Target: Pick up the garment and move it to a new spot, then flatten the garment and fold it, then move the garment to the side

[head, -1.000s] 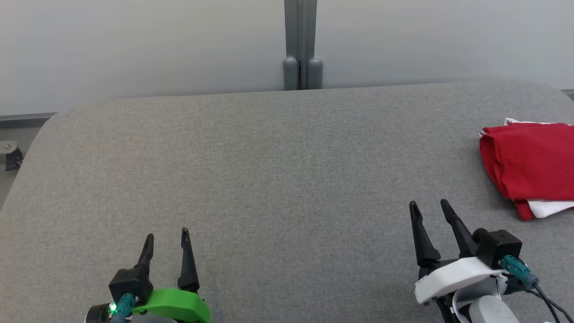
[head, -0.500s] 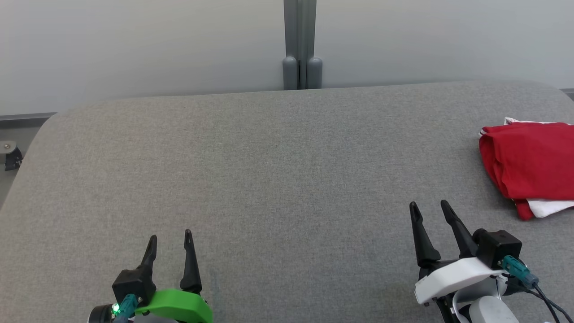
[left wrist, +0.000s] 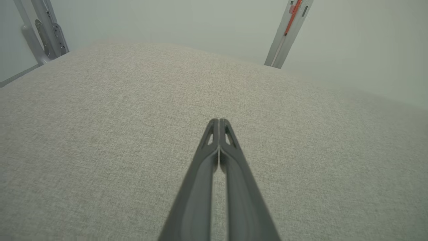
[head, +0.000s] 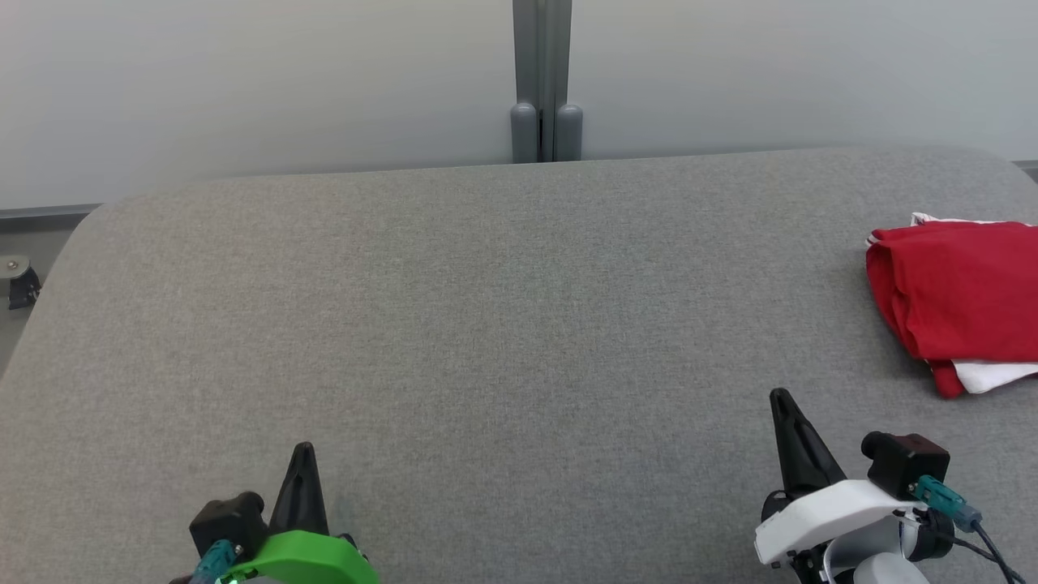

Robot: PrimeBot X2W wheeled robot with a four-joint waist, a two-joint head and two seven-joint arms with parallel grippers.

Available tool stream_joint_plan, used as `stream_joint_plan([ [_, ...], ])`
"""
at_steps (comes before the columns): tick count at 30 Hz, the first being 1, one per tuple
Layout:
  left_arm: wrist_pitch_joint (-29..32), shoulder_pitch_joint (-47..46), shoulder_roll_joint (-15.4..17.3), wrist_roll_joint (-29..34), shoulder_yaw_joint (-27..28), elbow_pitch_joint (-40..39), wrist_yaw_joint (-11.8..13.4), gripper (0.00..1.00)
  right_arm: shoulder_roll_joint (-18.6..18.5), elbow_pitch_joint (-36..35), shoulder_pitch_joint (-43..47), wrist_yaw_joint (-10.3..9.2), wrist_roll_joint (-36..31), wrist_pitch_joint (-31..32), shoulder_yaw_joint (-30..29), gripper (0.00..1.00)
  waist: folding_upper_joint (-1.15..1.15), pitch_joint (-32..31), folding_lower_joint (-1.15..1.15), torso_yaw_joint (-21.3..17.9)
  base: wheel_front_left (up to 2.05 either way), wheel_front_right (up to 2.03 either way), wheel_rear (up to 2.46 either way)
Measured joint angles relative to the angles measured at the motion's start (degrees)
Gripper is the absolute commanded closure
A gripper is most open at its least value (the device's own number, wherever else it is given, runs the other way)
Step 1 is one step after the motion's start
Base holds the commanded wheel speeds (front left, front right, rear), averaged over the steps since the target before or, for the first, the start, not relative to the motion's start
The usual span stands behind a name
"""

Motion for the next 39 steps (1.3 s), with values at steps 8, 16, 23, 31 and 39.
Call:
stream_joint_plan([
  [8, 2.04, -0.07, -0.01, -7.54, 1.79, -0.60, -1.26, 1.00, -0.05, -0.29, -0.09, 0.00, 8.14, 2.08, -1.04, 1.00, 0.00, 0.00, 0.00, -0.14, 0.00, 0.00, 0.00],
  [16, 4.23, -0.20, -0.02, -14.62, 3.39, -1.53, -2.35, 1.00, -0.13, -0.65, -0.25, 0.00, 15.62, 4.01, -1.94, 1.00, 0.00, 0.00, 0.00, -0.29, 0.00, 0.00, 0.00],
  [23, 5.80, -0.71, -0.02, -20.50, 4.69, -2.08, -3.33, 1.00, -0.25, -1.05, -0.50, -0.01, 21.57, 5.54, -2.72, 1.00, 0.00, 0.00, 0.00, -0.42, 0.00, 0.00, 0.00],
  [31, 7.57, -1.01, -0.02, -26.31, 6.16, -2.70, -4.33, 1.00, -0.33, -1.42, -0.90, -0.03, 27.84, 7.09, -3.50, 1.00, 0.00, 0.00, 0.00, -0.56, 0.00, 0.00, 0.00],
  [39, 9.03, -1.54, -0.02, -31.81, 7.45, -3.34, -5.30, 1.00, -0.40, -1.75, -1.36, -0.04, 33.60, 8.58, -4.20, 1.00, 0.00, 0.00, 0.00, -0.69, 0.00, 0.00, 0.00],
])
